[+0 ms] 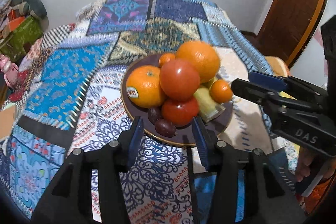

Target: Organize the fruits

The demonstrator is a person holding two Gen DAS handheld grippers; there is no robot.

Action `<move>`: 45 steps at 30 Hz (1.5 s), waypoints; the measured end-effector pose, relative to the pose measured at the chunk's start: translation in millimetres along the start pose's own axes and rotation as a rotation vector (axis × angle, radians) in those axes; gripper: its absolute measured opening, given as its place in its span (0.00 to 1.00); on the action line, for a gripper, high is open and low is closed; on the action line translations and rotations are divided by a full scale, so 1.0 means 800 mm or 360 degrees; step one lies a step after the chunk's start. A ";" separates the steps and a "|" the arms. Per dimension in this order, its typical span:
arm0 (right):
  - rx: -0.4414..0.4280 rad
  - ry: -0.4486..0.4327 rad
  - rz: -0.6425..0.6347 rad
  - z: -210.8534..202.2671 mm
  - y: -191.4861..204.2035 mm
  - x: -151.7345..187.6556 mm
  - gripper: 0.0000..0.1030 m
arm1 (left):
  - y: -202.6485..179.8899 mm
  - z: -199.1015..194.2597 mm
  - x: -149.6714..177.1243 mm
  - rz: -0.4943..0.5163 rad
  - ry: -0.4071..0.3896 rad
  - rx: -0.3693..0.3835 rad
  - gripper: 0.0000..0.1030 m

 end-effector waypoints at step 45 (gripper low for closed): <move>0.0225 -0.0903 -0.0088 -0.332 0.122 0.027 1.00 | -0.050 -0.408 0.056 0.0061 -0.1110 -0.0092 0.98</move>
Point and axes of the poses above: each gripper's, at about its wrist camera, not at the fingertips, and z roughly the way its jaws point, y to its left, x to its underside, the point moved 4 cm from there along z, roughly the way its jaws point, and after that the axes turned 1 degree about -x, right-handed, at the moved point
